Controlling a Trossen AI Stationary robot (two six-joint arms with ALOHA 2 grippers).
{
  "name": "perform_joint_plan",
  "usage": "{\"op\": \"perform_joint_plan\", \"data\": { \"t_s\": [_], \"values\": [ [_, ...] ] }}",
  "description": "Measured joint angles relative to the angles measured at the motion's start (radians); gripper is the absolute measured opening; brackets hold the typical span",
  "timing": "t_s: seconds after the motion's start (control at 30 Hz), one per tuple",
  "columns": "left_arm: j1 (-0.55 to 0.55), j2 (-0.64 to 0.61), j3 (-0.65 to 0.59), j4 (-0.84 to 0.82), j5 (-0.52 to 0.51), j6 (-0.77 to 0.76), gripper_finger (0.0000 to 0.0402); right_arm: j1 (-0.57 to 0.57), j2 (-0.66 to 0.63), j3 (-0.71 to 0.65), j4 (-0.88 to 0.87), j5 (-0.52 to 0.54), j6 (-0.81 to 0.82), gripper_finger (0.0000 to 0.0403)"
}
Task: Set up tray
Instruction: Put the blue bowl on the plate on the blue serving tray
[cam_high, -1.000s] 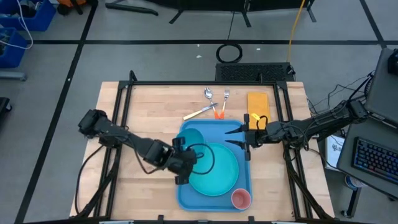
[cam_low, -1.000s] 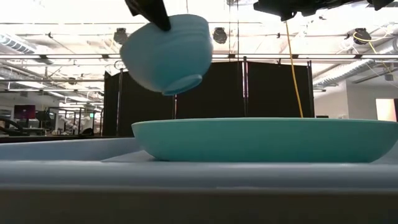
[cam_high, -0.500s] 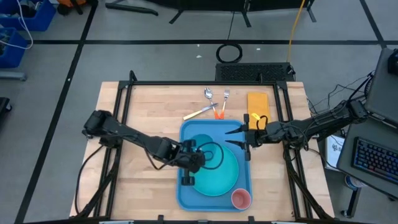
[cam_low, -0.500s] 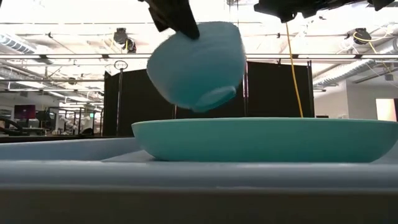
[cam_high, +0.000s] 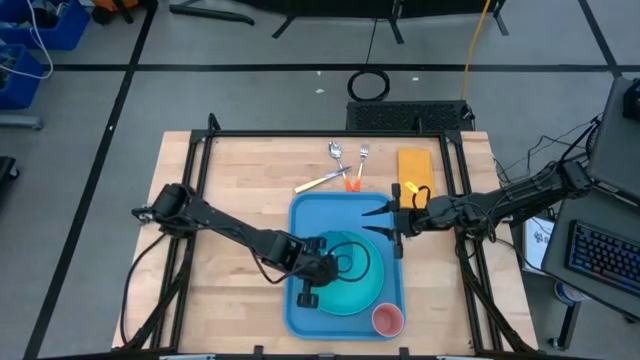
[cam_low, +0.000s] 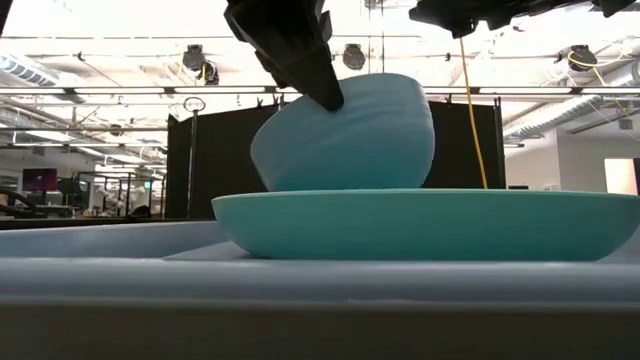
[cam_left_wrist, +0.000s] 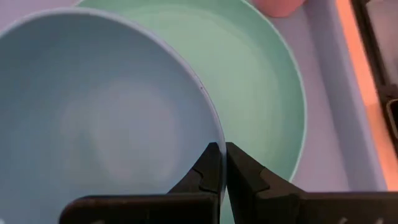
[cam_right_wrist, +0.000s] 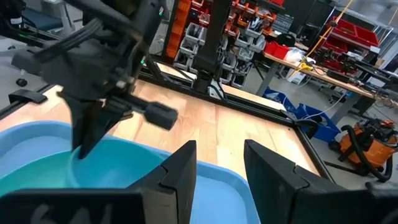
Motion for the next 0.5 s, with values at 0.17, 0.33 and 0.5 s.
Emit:
{"op": "perform_joint_plan", "data": {
  "t_s": [0.17,0.33,0.5],
  "values": [
    [-0.001,0.01,0.0,0.022,0.016,0.018,0.0008,0.0,0.0,0.0,-0.009,0.0,0.008,0.0123],
    [-0.001,0.01,0.001,0.057,0.061,0.039,0.0008,0.0,0.0,0.0,-0.017,0.0,0.021,0.0123],
    [0.001,0.009,0.0,0.072,0.097,0.044,0.0008,0.0,0.0,-0.027,0.011,0.0,0.033,0.0123]
  ]
}}
